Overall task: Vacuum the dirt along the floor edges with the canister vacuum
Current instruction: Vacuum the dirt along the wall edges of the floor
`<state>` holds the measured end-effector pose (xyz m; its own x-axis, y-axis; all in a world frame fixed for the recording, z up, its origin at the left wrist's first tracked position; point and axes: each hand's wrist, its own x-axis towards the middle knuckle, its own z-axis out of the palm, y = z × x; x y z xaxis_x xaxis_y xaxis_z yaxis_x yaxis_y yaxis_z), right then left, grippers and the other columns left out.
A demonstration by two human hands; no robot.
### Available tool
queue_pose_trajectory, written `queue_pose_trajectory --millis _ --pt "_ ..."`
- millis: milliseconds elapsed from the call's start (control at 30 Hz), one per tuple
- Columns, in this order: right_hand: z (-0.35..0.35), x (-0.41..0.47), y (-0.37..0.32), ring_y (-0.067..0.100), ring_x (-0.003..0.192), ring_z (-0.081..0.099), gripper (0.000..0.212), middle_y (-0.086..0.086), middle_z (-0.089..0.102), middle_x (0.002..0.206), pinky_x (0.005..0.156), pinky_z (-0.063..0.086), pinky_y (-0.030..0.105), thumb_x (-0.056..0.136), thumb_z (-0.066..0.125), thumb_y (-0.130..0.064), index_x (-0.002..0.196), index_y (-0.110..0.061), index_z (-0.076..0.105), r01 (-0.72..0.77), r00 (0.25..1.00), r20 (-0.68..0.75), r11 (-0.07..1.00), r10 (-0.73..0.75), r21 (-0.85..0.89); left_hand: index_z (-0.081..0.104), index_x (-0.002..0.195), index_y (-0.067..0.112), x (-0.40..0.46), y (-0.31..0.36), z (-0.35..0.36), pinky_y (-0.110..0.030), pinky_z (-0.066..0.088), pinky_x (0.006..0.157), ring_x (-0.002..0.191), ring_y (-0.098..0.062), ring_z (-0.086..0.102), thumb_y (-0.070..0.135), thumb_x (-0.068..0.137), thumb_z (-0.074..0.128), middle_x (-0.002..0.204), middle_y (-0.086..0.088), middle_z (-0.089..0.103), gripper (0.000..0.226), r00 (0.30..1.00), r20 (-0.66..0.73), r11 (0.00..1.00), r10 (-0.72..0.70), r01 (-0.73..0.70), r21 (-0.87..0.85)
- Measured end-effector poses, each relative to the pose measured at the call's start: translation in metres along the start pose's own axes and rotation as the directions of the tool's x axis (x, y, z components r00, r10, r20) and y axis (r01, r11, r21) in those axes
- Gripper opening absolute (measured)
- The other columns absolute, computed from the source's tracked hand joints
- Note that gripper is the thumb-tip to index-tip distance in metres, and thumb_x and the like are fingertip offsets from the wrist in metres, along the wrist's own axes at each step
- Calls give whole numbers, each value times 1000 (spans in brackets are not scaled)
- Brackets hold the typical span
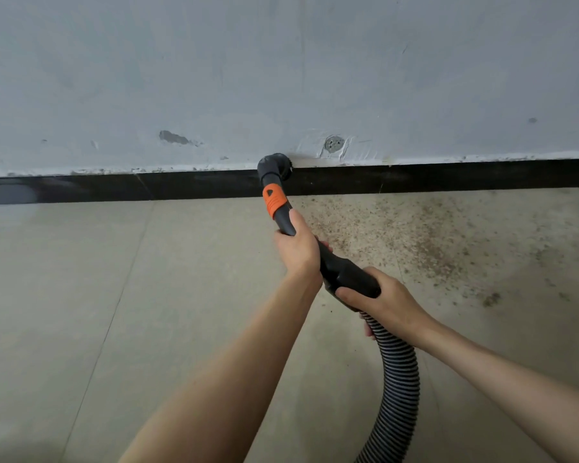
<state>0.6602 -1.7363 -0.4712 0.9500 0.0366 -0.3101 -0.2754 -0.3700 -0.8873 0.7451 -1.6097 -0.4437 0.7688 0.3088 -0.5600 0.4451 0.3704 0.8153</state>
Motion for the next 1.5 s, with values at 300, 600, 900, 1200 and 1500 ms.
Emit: queue_pose_trajectory --millis 300,600,900,1200,1500 --pt "70 43 -54 4 55 59 42 -4 64 83 50 46 22 75 71 -59 99 -27 57 195 976 136 958 -168 -211 42 108 10 46 49 -77 -22 46 41 54 -16 59 47 97 42 74 -8 55 38 967 -251 997 30 -46 -56" --pt "98 75 -68 12 64 65 44 -4 64 84 57 56 30 77 69 -60 100 -25 56 211 971 161 954 -179 -211 45 123 5 82 77 -92 -21 45 37 57 -18 60 48 96 43 77 -8 56 51 963 -269 999 2 -13 -41" --pt "41 38 -20 3 46 60 37 -3 65 76 44 45 18 73 70 -59 95 -33 55 168 982 110 973 -152 -156 42 107 9 41 20 -47 -23 48 41 58 -17 59 46 97 43 76 -7 52 38 987 -159 999 6 -12 -38" --pt "15 26 13 -7 47 56 38 -6 63 77 42 38 12 76 71 -58 88 -27 55 102 987 141 970 -71 -222 40 128 7 47 -29 -31 -46 53 87 101 -33 63 50 96 42 117 -16 59 53 969 -166 983 -182 185 3" --pt "10 35 18 10 62 60 47 -2 64 86 54 45 25 75 70 -62 96 -24 52 37 993 115 961 -5 -273 38 110 10 60 -26 -17 -30 51 47 50 -22 63 52 96 42 71 -10 59 44 974 -69 972 -215 221 85"
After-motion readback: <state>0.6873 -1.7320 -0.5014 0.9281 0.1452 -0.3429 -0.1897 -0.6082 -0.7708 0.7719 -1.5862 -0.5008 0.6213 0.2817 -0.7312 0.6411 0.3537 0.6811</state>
